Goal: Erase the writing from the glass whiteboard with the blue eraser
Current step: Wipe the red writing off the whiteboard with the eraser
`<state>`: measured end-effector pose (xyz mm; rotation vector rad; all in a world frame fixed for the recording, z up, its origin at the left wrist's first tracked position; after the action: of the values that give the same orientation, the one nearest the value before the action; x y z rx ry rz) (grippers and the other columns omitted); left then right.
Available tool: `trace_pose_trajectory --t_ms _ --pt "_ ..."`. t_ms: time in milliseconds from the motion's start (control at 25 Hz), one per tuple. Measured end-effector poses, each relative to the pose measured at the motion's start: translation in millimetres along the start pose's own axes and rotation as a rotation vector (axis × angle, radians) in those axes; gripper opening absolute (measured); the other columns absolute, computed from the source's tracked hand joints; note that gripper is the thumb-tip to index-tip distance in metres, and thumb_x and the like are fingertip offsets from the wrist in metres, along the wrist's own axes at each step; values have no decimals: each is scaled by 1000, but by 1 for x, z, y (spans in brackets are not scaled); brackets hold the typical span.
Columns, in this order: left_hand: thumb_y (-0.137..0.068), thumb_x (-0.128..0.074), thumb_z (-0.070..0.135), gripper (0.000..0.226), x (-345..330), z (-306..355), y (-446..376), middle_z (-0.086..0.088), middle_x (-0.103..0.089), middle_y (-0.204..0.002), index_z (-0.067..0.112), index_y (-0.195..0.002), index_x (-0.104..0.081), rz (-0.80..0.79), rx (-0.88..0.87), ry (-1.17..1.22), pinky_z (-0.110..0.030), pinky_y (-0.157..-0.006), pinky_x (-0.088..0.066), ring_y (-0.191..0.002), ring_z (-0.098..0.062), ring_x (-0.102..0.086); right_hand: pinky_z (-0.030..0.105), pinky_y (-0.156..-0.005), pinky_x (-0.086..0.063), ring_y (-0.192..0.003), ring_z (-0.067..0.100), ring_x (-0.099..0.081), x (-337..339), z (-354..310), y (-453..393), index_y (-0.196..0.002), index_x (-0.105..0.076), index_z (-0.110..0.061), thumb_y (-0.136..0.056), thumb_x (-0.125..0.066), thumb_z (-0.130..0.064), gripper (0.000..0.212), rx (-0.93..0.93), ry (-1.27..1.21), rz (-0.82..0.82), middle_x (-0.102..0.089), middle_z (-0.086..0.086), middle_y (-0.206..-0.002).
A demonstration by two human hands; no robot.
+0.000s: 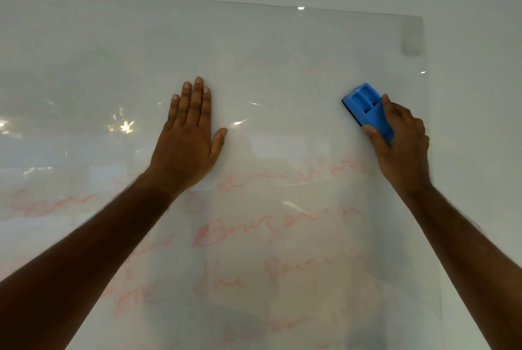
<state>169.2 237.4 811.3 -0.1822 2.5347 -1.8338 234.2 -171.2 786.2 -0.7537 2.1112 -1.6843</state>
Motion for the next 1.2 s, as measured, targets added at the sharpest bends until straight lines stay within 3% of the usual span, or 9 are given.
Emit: trace_pose_trajectory --t_ms 280,440,640,880,1040,1200 --pt "-114 -27 48 80 -2 -1 1 -26 -10 -180 -6 -170 -14 11 -8 -2 -52 -138 -10 -168 -42 -10 44 -102 -41 -126 25 -51 -9 -3 79 -162 -31 -27 -105 -51 -49 64 180 96 -77 -50 1 -153" --pt "-114 -26 49 81 -2 -2 1 -27 -10 -180 -7 -170 -14 18 -19 -4 -53 -138 -11 -168 -42 -10 44 -98 -48 -121 25 -53 7 28 99 -162 -31 -27 -105 -54 -50 67 46 118 -36 -54 3 -149" --pt "-114 -26 49 81 -2 0 1 -27 -9 -180 -7 -170 -13 7 -23 -4 -54 -138 -11 -168 -43 -9 50 -100 -51 -122 23 -48 9 24 67 -161 -31 -31 -102 -56 -51 68 -175 19 39 -50 -1 -150" --pt "-114 -25 49 80 -1 0 1 -27 -9 -180 -7 -170 -13 12 -14 9 -53 -138 -10 -168 -42 -9 43 -101 -47 -119 22 -48 -13 -17 83 -162 -30 -28 -103 -57 -46 67 -30 10 17 -50 -1 -151" --pt "-114 -25 50 80 -2 -1 2 -27 -9 -180 -6 -171 -13 8 -21 16 -52 -138 -9 -168 -42 -9 43 -95 -49 -116 23 -51 -13 -2 113 -163 -27 -27 -106 -53 -48 67 117 118 -45 -51 1 -151" --pt "-114 -24 49 80 -2 -1 2 -27 -7 -180 -6 -171 -11 1 -12 13 -52 -138 -8 -169 -42 -7 52 -104 -47 -123 28 -50 0 11 89 -163 -27 -31 -103 -55 -48 68 -30 53 -47 -49 1 -153"
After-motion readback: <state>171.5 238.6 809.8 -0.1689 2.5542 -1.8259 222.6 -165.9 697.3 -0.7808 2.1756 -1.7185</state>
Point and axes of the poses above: each hand's wrist, its own y-axis away from the middle knuckle, its own x-axis out of the back of the hand, z = x × y, the point moved 1 cm from there along -y, towards the middle knuckle
